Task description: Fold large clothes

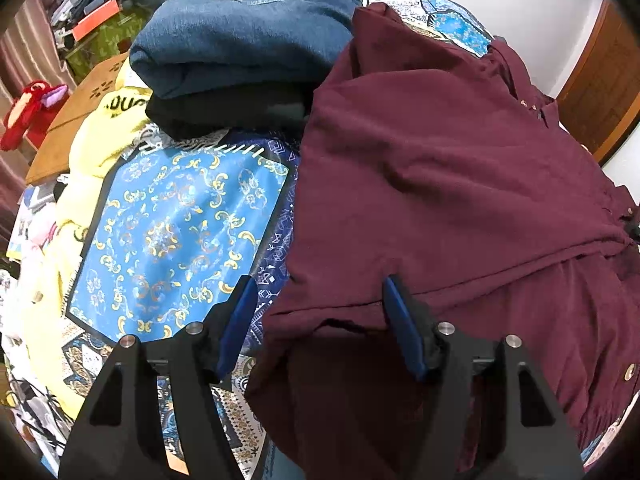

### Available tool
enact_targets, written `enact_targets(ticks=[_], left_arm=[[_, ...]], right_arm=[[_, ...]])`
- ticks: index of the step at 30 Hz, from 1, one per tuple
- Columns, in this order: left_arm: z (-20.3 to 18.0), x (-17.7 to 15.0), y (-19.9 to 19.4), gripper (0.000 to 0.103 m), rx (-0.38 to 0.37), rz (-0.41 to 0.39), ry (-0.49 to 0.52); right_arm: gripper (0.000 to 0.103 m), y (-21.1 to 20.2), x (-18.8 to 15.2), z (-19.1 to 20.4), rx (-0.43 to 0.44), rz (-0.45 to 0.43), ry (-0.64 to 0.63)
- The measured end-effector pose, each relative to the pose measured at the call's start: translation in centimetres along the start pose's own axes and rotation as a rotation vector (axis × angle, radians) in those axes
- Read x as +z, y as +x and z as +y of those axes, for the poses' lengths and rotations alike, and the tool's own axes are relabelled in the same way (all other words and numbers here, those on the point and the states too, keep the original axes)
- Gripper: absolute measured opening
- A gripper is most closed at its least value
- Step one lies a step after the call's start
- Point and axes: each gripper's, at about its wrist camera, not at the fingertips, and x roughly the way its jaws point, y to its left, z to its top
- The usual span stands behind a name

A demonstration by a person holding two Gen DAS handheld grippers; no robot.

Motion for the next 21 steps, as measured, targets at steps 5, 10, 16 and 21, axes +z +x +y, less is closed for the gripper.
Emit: enact_targets(ticks=[5,10,16,21], left_arm=[[-0.7,0.7,-1.8,0.064,0.004,-0.04,0.04],[-2.7,2.2,-4.3,0.064,-0.019,-0.108,0.087],[-6.8,5.0,-7.7,0.064,-0.07,-0.223,0.165],[-10.7,6.9,-9.2,0.065,-0.109,-0.285,0.211]], right_arm=[[0.025,-1.8,-0.5,-0.9,0.01,0.014,0.036],[0.028,-4.4,-0.5,-1.2,-0.048,-0.038,0.013],[0.043,-8.8,-0.3,-3.1,-0.108,-0.161,0.039],[0.046,-11.2,-0.2,-5.8,-0.131,-0.24,0.114]])
